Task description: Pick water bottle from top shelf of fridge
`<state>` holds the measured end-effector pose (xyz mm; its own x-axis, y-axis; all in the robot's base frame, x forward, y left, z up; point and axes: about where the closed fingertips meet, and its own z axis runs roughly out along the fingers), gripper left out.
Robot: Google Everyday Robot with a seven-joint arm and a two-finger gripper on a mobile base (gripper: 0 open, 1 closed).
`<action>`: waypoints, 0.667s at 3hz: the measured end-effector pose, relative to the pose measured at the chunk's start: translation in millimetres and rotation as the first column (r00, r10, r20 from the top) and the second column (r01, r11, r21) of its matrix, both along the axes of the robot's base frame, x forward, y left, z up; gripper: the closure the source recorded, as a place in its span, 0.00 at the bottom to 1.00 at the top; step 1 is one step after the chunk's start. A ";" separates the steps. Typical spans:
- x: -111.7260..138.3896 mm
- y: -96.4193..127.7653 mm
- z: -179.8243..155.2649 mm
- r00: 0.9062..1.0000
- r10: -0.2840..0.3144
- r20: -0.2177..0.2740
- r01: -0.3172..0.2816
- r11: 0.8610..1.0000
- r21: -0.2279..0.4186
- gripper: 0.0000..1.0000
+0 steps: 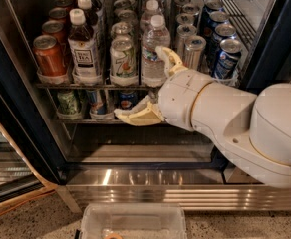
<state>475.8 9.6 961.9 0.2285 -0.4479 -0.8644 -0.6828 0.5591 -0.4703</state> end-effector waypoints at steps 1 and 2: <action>0.1 0.0 0.0 1.000 0.000 0.000 0.000 1.000 0.000 0.42; 14.8 -5.5 4.9 0.997 -0.055 0.045 0.055 0.998 0.014 0.35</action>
Offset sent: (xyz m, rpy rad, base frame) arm 0.0448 -0.0209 0.0013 0.0565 -0.1477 -0.1928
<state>490.6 4.1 966.8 0.2427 -0.4498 -0.8596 -0.6292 0.6014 -0.4923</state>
